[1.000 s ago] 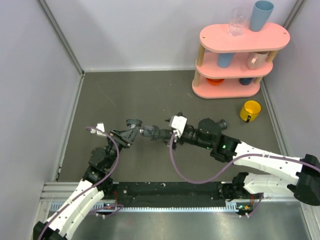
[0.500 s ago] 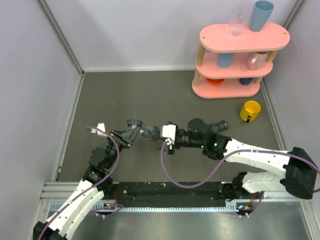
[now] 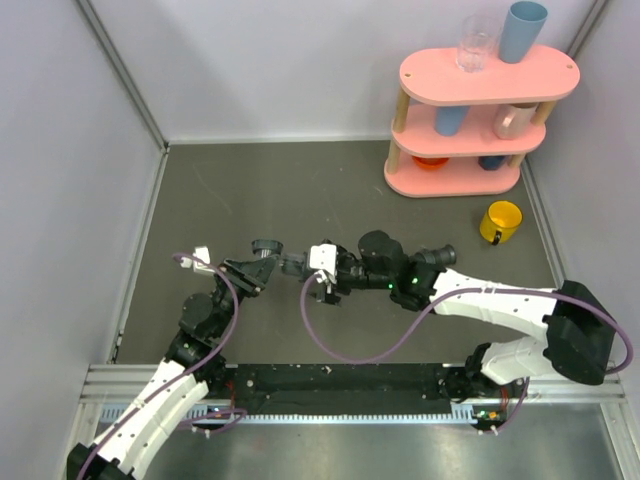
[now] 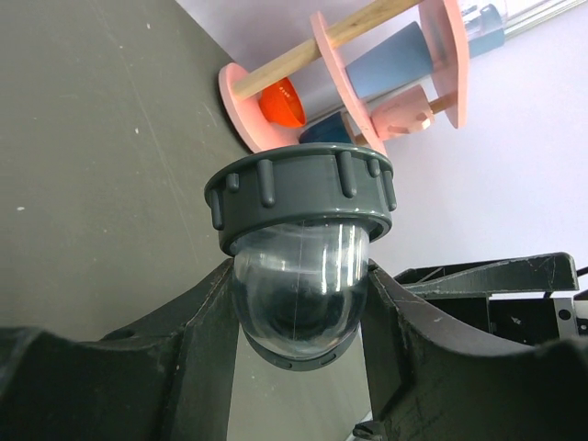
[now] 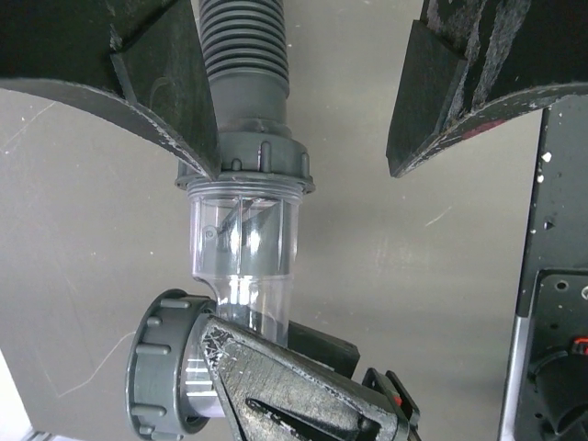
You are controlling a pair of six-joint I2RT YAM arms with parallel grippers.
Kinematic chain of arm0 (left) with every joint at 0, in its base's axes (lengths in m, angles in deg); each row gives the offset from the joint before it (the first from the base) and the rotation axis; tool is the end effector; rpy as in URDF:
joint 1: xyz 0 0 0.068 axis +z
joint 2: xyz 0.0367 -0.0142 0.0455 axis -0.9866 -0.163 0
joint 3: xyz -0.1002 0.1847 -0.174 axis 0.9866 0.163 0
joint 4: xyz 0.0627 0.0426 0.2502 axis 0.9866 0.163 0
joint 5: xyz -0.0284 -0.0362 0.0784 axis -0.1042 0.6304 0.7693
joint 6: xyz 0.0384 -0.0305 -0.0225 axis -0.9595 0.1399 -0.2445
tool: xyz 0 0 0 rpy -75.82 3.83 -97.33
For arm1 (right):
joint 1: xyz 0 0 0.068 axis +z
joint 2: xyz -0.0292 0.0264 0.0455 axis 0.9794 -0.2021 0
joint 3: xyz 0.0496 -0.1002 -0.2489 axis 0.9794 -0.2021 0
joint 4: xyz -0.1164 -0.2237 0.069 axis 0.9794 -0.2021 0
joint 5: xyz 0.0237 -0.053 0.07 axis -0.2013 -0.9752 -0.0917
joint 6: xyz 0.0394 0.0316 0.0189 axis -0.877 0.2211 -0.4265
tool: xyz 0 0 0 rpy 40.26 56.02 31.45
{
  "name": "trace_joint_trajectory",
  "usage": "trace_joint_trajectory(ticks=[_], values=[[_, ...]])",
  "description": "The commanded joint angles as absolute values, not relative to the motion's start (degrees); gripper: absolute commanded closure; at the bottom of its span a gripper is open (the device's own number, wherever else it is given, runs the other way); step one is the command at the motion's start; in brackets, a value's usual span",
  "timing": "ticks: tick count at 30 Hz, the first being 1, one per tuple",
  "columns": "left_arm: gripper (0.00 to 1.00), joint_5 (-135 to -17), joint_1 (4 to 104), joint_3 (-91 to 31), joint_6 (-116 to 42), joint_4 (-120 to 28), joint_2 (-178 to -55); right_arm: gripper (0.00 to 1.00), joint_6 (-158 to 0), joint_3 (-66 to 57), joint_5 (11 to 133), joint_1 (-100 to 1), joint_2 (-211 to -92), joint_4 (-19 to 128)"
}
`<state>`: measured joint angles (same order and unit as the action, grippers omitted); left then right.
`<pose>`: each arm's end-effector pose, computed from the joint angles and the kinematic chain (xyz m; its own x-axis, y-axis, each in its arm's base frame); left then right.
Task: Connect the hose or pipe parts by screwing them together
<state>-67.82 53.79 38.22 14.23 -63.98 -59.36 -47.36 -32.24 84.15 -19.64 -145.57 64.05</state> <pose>0.1162 -0.0589 0.2058 -0.3624 -0.8132 -0.4554 0.2931 0.3644 -0.8839 0.1452 0.2617 0.2748 0.2593 -0.3382 -0.9046 -0.9491 0.0844 -0.3036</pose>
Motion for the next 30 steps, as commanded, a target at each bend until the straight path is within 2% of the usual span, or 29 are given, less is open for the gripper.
trace_joint_trajectory(ticks=[1,19,30], values=[[1.0,-71.45,53.28,36.98,15.78,-71.37,-58.11,0.28,-47.59,-28.97,85.64,-19.89,-148.37,63.71],[1.0,-72.6,53.28,37.24,16.04,-70.67,-56.26,0.19,-48.2,-30.02,83.27,-19.89,-152.42,67.23],[1.0,-72.33,53.28,37.42,16.22,-70.14,-55.82,0.19,-51.54,-29.06,90.21,-19.8,-157.59,68.11]])
